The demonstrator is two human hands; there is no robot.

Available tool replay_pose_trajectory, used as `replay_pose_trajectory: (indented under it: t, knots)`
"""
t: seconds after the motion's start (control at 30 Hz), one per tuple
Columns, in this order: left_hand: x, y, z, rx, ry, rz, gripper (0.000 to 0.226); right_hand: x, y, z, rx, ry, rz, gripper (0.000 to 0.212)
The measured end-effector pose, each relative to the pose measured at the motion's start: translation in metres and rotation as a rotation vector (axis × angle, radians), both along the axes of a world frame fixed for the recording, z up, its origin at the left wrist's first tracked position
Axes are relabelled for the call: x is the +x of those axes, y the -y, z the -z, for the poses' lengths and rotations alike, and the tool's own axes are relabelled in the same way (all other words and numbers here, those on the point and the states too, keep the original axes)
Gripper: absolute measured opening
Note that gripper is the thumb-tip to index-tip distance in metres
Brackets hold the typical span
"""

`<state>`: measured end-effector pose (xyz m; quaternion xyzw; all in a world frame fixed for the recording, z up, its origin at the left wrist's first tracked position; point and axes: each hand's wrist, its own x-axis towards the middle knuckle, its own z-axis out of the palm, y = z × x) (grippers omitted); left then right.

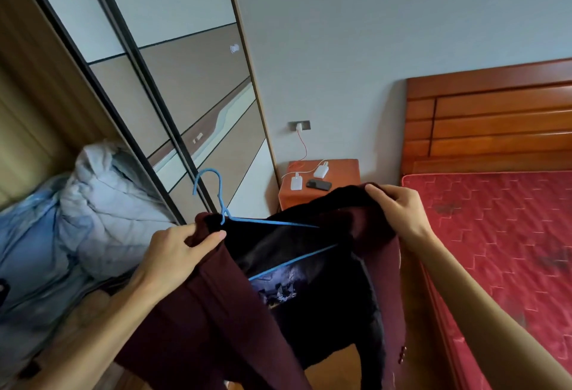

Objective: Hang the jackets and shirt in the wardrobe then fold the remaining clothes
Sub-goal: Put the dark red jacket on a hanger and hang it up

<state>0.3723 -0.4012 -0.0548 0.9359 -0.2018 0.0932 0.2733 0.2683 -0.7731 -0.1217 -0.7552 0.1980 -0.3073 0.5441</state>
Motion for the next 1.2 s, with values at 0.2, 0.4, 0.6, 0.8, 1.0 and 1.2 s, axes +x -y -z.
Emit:
replay_pose_trajectory:
  t: [0.2,0.4,0.6,0.8,1.0,1.2]
  knots:
    - [-0.027,0.061,0.016,-0.138,-0.141,0.035,0.049,-0.008,-0.111,-0.023,-0.122,0.083,-0.375,0.039]
    - [-0.022,0.045,0.005,-0.416,-0.314,-0.054,0.057,-0.021,-0.117,-0.049,-0.283,0.020,-0.680,0.045]
    - [-0.025,0.025,-0.029,-0.612,-0.116,-0.092,0.033,-0.016,-0.051,-0.060,-0.623,0.129,-0.480,0.025]
    - [-0.033,0.009,-0.056,-0.590,0.052,-0.035,0.040,0.031,-0.033,-0.074,-0.582,0.039,-0.620,0.039]
    - [-0.022,-0.012,-0.067,-0.495,0.123,-0.088,0.020,0.071,-0.107,-0.100,-0.767,0.111,-0.754,0.014]
    - [0.007,-0.050,-0.089,-0.198,0.147,-0.271,0.071,0.112,-0.186,-0.127,-0.835,0.225,-0.685,0.015]
